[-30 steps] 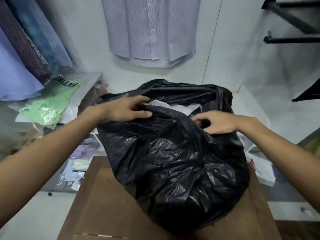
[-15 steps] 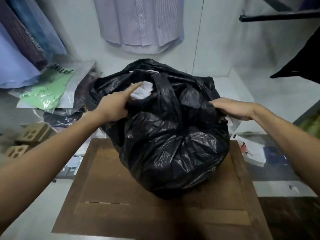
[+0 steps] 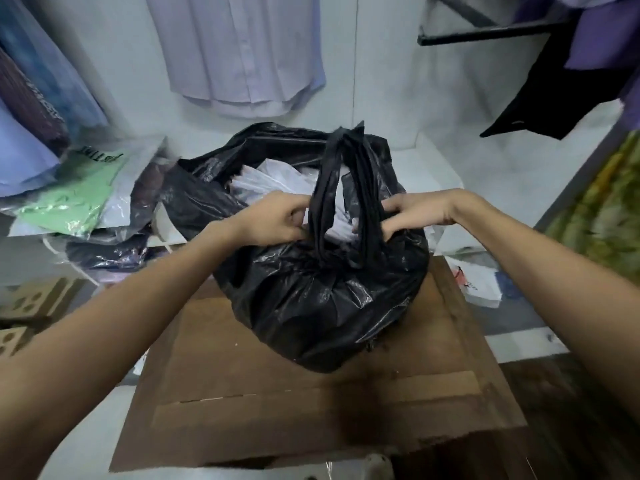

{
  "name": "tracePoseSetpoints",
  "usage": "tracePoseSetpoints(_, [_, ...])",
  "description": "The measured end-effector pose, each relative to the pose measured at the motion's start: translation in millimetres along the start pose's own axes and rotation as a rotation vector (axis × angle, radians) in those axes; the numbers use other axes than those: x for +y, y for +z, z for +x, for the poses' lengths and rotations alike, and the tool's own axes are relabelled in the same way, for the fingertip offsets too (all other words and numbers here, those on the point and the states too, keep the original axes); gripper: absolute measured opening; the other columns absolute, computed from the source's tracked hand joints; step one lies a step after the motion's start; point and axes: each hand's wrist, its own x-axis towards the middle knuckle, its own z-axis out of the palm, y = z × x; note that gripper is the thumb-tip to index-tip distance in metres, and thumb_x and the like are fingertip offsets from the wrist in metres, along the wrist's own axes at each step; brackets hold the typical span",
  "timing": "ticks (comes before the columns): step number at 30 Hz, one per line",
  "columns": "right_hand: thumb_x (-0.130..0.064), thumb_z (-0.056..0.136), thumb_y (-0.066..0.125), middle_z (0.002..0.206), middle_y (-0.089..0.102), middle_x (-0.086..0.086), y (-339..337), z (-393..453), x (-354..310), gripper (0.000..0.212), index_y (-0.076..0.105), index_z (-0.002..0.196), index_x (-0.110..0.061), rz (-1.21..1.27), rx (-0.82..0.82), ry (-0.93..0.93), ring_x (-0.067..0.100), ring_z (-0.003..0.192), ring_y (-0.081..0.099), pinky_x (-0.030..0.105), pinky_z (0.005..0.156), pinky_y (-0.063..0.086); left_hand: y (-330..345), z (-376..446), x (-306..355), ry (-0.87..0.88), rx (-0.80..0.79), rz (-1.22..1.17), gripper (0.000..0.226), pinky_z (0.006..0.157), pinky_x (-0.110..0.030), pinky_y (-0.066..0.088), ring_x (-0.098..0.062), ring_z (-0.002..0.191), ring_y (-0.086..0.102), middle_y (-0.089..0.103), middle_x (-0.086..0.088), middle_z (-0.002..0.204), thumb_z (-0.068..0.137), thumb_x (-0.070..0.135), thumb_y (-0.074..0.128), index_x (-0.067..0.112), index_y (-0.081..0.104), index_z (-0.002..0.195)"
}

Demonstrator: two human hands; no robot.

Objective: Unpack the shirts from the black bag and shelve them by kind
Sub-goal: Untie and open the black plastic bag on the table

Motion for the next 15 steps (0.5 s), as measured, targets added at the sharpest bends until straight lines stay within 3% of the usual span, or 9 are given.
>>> tracePoseSetpoints(3, [-0.021, 0.074, 0.082, 0.092, 0.077, -0.014, 10.3, -9.2, 3.1, 0.019, 0.074, 0.091, -0.023, -0.118, 0.003, 0.043, 0.008, 0.091, 0.071, 0.032, 0.087, 0.056, 0.3, -3.1, -8.5, 0.135, 0.033, 0.215, 0.054, 0.076, -0.042, 0.053, -0.03, 0.091, 0.067, 0.069, -0.007, 0.098, 0.072, 0.027, 0.033, 0.016, 0.073, 0.106])
tracePoseSetpoints(5, [-0.002, 0.077, 0.078, 0.068, 0.066, -0.019, 16.4, -14.7, 14.6, 0.026, 0.062, 0.075, -0.023, -0.233, 0.091, 0.036, 0.006, 0.065, 0.061, 0.033, 0.068, 0.049, -1.4, -18.0, -16.7, 0.21, 0.034, 0.361, 0.033, 0.059, -0.037, 0.046, -0.037, 0.071, 0.062, 0.057, -0.01, 0.084, 0.069, 0.013, 0.042, 0.016, 0.066, 0.092])
tracePoseSetpoints(8, [-0.002, 0.08, 0.066, 0.086, 0.065, -0.009, 25.9, -23.3, 31.9, 0.025, 0.057, 0.091, -0.022, -0.568, 0.385, 0.01, 0.02, 0.081, 0.062, 0.037, 0.07, 0.046, -5.4, -46.0, -29.2, 0.204, 0.1, 0.498, 0.033, 0.05, -0.028, 0.029, -0.028, 0.058, 0.052, 0.05, -0.003, 0.086, 0.075, 0.005, 0.062, 0.031, 0.05, 0.092])
tracePoseSetpoints(10, [0.0, 0.079, 0.059, 0.092, 0.057, -0.003, 34.1, -27.2, 46.3, 0.034, 0.048, 0.094, -0.028, -0.753, 0.598, -0.005, 0.03, 0.081, 0.061, 0.036, 0.065, 0.041, -8.8, -59.5, -35.9, 0.095, -0.016, 0.59, 0.033, 0.056, -0.032, 0.033, -0.022, 0.075, 0.057, 0.056, 0.004, 0.114, 0.093, 0.017, 0.055, 0.042, 0.054, 0.115])
tracePoseSetpoints(12, [0.004, 0.075, 0.058, 0.093, 0.051, 0.002, 47.0, -31.3, 53.4, 0.039, 0.044, 0.096, -0.026, -0.826, 0.682, -0.004, 0.035, 0.071, 0.06, 0.036, 0.058, 0.04, -7.0, -65.5, -48.6, 0.108, -0.177, 0.605, 0.062, 0.072, -0.033, 0.046, -0.02, 0.106, 0.061, 0.041, 0.004, 0.146, 0.09, 0.023, 0.051, 0.056, 0.045, 0.143])
tracePoseSetpoints(13, [0.007, 0.072, 0.059, 0.094, 0.049, 0.005, 54.2, -32.1, 56.1, 0.039, 0.045, 0.094, -0.022, -0.84, 0.704, -0.019, 0.035, 0.064, 0.057, 0.035, 0.055, 0.037, -7.2, -68.1, -47.9, 0.157, -0.236, 0.572, 0.066, 0.085, -0.035, 0.048, -0.019, 0.119, 0.056, 0.035, 0.003, 0.153, 0.086, 0.031, 0.052, 0.061, 0.043, 0.144])
tracePoseSetpoints(15, [0.013, 0.067, 0.061, 0.094, 0.046, 0.009, 65.1, -32.9, 53.4, 0.037, 0.048, 0.088, -0.014, -0.794, 0.813, -0.042, 0.031, 0.055, 0.042, 0.033, 0.053, 0.029, -4.6, -70.6, -37.7, 0.22, -0.287, 0.376, 0.057, 0.11, -0.042, 0.034, -0.018, 0.138, 0.039, 0.03, 0.006, 0.161, 0.082, 0.045, 0.046, 0.062, 0.052, 0.136])
